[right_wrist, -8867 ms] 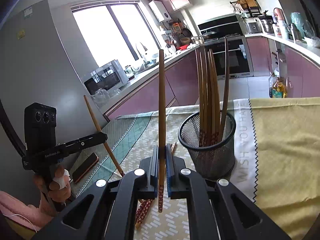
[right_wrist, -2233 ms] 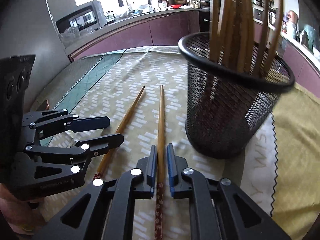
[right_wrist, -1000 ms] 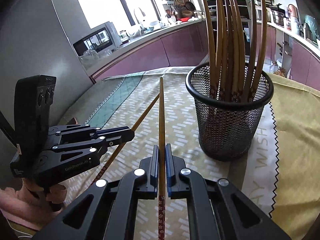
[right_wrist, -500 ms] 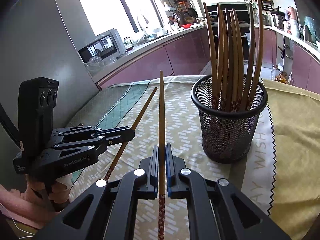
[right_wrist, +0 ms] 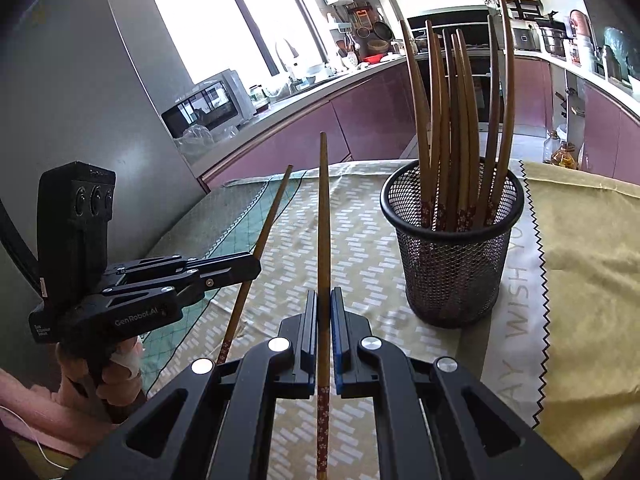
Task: Organize utensils
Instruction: 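Lift both chopsticks upright and carry them toward the mesh cup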
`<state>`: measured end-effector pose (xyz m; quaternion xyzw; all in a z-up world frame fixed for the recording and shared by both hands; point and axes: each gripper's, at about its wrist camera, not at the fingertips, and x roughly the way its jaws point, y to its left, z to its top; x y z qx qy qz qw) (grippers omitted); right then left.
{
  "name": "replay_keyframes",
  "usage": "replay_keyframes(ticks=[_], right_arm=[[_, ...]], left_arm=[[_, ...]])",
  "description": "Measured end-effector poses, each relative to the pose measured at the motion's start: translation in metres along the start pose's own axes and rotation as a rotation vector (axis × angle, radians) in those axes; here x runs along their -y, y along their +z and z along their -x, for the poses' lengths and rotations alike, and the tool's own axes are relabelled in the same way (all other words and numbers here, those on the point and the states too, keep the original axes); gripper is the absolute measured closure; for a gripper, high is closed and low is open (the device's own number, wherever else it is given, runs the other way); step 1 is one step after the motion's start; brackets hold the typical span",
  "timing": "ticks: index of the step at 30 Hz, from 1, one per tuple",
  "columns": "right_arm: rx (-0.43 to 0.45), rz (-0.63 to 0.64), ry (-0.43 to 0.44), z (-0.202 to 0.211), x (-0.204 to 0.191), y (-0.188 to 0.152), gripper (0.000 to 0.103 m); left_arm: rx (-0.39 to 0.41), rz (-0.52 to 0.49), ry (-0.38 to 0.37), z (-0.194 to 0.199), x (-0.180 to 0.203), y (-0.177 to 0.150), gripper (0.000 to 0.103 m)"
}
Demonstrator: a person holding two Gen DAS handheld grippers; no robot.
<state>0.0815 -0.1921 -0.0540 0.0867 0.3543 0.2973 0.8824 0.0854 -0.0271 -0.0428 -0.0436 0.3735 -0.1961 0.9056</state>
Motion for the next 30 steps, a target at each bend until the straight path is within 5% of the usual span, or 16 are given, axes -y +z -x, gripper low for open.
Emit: replay_keyframes(ticks=[30], right_arm=[[0.073,-0.034,0.015,0.035,0.016,0.008,0.097]], left_arm=[[0.052,0.019,-0.083,0.020,0.001,0.011,0.095]])
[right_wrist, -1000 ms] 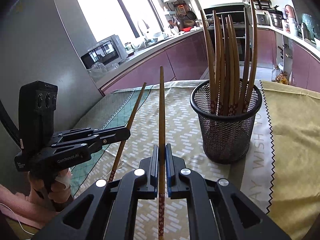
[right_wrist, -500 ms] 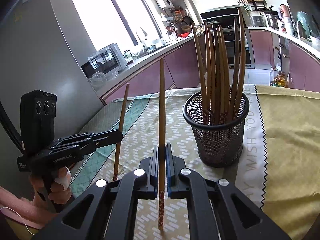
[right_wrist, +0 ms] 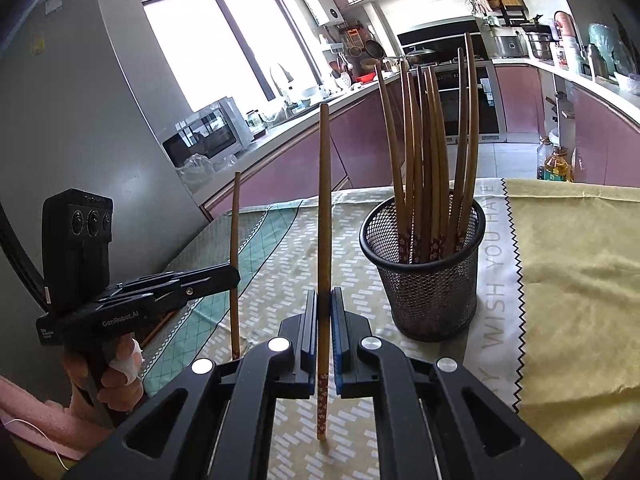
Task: Organize utensils
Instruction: 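Lift both chopsticks upright and carry them toward the mesh cup, then carry the left gripper's chopstick over the mesh cup while the right gripper follows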
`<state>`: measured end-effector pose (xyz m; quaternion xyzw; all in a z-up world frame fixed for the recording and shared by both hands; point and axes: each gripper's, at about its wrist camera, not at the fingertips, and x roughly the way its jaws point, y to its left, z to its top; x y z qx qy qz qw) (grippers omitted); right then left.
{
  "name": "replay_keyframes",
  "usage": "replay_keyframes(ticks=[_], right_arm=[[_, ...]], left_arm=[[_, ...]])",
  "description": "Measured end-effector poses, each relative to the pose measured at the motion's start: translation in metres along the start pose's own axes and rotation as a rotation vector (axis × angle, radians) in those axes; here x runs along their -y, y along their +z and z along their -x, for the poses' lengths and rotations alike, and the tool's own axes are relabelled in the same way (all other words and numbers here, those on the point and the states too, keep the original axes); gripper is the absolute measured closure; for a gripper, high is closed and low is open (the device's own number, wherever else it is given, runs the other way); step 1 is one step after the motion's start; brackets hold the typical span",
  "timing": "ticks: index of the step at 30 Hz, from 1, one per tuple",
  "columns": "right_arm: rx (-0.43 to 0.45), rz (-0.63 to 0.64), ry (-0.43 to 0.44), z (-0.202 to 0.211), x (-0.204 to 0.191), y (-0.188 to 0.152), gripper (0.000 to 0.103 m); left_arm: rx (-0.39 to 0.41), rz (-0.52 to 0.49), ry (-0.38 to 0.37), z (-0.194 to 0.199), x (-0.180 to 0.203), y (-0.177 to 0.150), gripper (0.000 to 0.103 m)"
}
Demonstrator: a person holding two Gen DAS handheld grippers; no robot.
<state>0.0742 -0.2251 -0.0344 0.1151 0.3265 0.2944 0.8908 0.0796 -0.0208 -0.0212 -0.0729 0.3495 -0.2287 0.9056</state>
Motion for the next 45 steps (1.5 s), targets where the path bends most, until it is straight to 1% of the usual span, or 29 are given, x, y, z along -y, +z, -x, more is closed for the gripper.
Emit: replay_keyframes(ticks=[13,45], right_arm=[[0.026,0.001,-0.002,0.011,0.002,0.004,0.098],[0.082,0.006,-0.032,0.034,0.009,0.013,0.097]], left_arm=[[0.014,0.001,-0.021,0.006,0.003,0.003,0.095],[0.043,-0.027,-0.068,0.004,0.015,0.014,0.095]])
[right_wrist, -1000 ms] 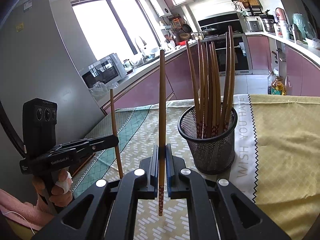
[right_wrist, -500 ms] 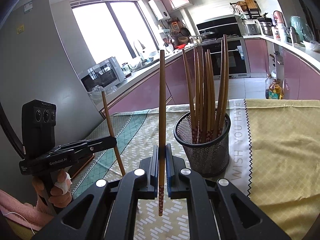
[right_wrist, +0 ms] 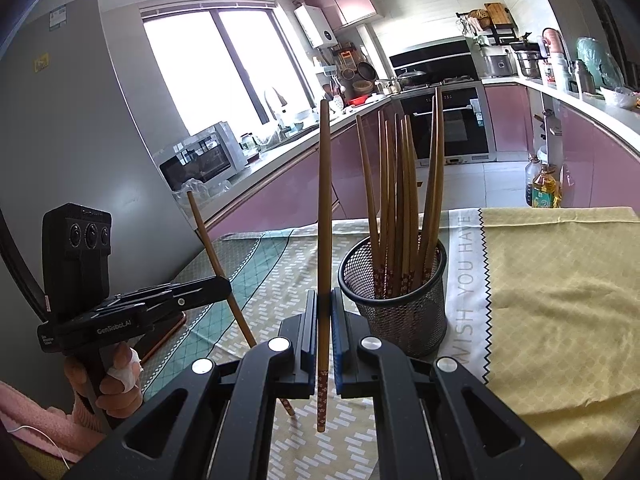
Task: Organize utensils
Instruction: 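Carry the left gripper's chopstick over the mesh cup while the right gripper follows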
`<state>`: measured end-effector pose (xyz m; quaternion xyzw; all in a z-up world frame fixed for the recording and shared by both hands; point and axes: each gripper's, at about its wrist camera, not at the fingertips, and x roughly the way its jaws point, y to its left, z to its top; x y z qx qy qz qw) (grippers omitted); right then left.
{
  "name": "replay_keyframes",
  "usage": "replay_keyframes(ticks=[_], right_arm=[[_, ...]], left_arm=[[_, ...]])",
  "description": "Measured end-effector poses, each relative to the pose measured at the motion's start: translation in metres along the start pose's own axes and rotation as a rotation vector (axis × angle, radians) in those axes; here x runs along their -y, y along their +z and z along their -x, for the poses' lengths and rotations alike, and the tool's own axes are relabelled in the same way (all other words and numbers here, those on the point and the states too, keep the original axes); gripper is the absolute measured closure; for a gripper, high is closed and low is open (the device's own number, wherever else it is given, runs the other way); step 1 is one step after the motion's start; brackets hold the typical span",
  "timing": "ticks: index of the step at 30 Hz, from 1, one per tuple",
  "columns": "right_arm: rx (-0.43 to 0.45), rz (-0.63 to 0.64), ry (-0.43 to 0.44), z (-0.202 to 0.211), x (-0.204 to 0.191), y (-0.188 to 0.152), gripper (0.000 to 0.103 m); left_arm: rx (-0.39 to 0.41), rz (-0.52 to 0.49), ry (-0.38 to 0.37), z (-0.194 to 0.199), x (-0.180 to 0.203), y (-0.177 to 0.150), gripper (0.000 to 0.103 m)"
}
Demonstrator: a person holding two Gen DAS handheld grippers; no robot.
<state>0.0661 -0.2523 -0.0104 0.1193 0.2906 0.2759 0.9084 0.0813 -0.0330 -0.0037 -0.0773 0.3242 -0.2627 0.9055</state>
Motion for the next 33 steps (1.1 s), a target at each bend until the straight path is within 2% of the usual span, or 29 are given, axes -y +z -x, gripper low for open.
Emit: replay_keyframes(ticks=[33], right_arm=[[0.034,0.014,-0.018,0.008,0.005,0.011,0.097]], left_arm=[[0.016,-0.033,-0.031,-0.007,0.012,0.012,0.095]])
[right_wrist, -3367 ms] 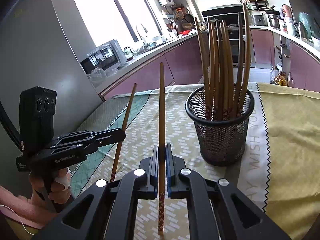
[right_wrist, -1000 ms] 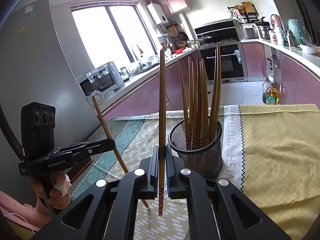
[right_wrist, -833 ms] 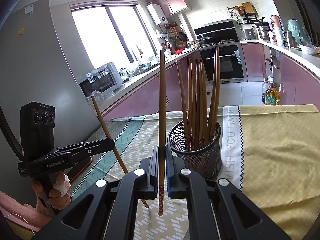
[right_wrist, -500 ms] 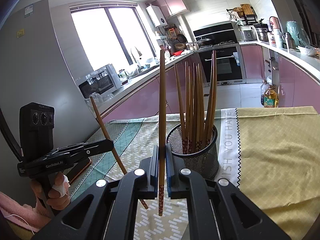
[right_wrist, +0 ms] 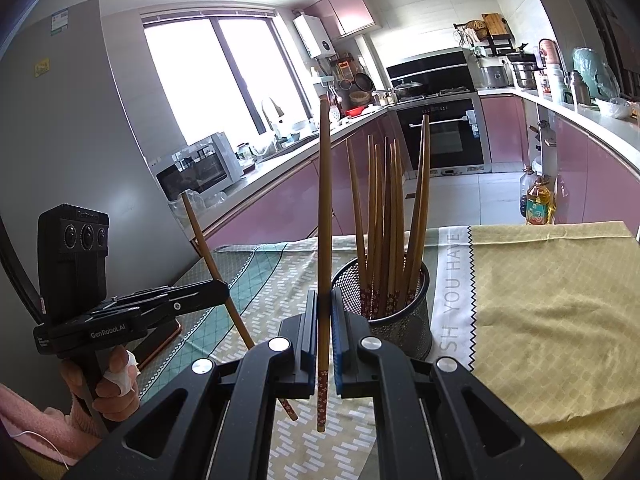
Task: Organize utensils
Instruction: 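Carry the left gripper's chopstick over the mesh cup while the right gripper follows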
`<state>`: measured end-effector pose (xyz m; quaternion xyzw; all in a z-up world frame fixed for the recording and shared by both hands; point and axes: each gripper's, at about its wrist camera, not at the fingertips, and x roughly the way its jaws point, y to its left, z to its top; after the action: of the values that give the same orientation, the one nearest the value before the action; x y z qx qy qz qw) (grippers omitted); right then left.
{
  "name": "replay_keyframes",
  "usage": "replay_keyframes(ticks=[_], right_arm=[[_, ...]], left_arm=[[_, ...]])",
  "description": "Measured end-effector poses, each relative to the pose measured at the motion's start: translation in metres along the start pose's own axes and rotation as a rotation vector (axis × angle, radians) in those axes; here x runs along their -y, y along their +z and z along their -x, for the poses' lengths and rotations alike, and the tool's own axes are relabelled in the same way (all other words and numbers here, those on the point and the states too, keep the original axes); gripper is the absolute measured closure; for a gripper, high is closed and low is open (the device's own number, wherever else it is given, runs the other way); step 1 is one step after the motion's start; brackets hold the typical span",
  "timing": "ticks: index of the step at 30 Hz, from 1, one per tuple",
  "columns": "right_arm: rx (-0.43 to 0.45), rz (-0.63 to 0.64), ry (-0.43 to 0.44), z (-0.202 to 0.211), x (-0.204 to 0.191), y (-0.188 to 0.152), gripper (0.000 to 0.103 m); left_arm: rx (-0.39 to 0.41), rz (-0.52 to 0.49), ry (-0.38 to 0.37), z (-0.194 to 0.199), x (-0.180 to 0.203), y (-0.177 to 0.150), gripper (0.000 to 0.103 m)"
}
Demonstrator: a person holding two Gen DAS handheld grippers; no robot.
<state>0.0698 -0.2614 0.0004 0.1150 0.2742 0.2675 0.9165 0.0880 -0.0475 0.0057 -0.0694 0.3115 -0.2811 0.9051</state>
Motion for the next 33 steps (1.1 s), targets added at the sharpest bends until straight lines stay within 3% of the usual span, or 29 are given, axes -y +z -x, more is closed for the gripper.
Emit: replay_keyframes(ticks=[33], right_arm=[[0.015,0.015,0.007,-0.0013,-0.0009,0.0088,0.098]], left_arm=[[0.005,-0.035,-0.005,-0.0058,0.0096,0.0092,0.095]])
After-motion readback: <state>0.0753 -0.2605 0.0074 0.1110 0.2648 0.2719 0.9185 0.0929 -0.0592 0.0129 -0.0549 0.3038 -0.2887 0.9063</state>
